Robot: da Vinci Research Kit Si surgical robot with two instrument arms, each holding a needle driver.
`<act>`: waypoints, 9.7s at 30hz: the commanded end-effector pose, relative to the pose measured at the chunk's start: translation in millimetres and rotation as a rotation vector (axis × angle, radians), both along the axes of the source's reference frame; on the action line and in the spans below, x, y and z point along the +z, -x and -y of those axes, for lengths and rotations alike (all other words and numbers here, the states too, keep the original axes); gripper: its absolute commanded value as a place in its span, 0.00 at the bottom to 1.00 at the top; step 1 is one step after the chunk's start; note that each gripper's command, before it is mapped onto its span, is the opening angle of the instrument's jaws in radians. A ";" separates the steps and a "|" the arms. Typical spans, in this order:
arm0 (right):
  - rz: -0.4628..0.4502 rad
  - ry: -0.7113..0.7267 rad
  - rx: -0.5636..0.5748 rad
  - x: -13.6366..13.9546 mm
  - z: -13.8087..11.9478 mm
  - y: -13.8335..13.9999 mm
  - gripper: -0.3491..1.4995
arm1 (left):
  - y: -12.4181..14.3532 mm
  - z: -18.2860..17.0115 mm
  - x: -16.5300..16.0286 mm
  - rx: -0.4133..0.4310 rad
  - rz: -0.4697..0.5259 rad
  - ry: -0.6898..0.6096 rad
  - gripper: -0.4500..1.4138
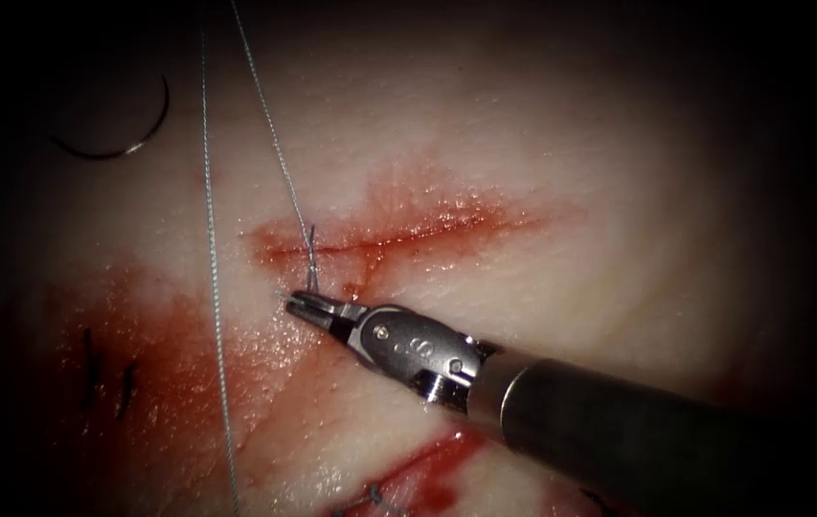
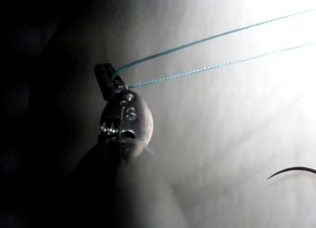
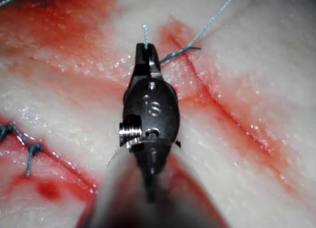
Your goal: Wound Closure
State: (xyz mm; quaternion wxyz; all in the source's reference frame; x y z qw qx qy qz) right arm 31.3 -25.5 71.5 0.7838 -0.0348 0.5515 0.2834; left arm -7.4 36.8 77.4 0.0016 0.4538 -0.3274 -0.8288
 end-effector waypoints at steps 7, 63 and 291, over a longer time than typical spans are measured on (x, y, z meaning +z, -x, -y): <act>0.017 -0.022 -0.042 2.7 2.6 -1.3 0.00 | 0.5 -2.9 1.2 -0.047 0.000 0.022 0.00; -0.076 -0.152 -0.185 -2.4 0.3 0.8 0.84 | 6.8 23.0 -13.4 0.608 0.545 -0.308 0.00; -0.401 -0.036 -0.301 0.9 -11.2 -3.1 0.70 | 13.7 38.1 -22.3 0.787 0.303 -0.033 0.00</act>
